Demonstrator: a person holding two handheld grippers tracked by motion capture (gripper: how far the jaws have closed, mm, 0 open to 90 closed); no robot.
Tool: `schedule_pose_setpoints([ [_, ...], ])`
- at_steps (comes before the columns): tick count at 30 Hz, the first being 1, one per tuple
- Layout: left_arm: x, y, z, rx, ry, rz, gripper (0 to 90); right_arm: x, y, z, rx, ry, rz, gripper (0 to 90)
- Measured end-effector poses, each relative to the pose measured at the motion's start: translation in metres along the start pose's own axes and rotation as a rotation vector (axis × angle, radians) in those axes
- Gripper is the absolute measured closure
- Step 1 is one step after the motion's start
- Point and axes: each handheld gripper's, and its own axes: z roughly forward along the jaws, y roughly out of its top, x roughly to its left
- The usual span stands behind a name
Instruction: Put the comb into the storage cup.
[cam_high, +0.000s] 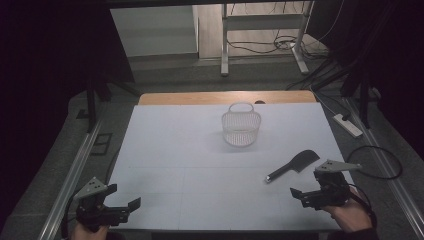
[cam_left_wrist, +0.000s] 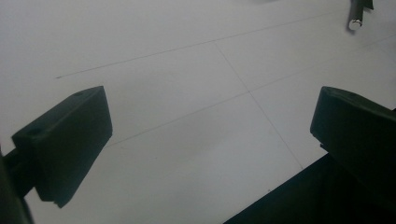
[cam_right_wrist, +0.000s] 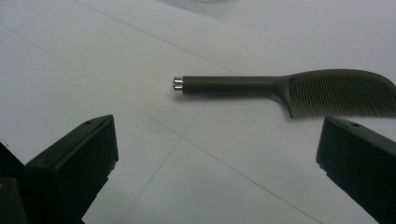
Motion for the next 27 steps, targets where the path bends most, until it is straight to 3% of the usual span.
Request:
schedule_pose_setpoints([
  [19,0.001,0.000,0.000,-0.002,-0.006,-0.002,0.0,-0.003,0.020,0.018,0.022,0.006,0.020,0.0],
  [27,0.001,0.000,0.000,-0.003,-0.008,-0.002,0.0,-0.001,0.029,0.029,0.047,-0.001,-0.009,0.0],
])
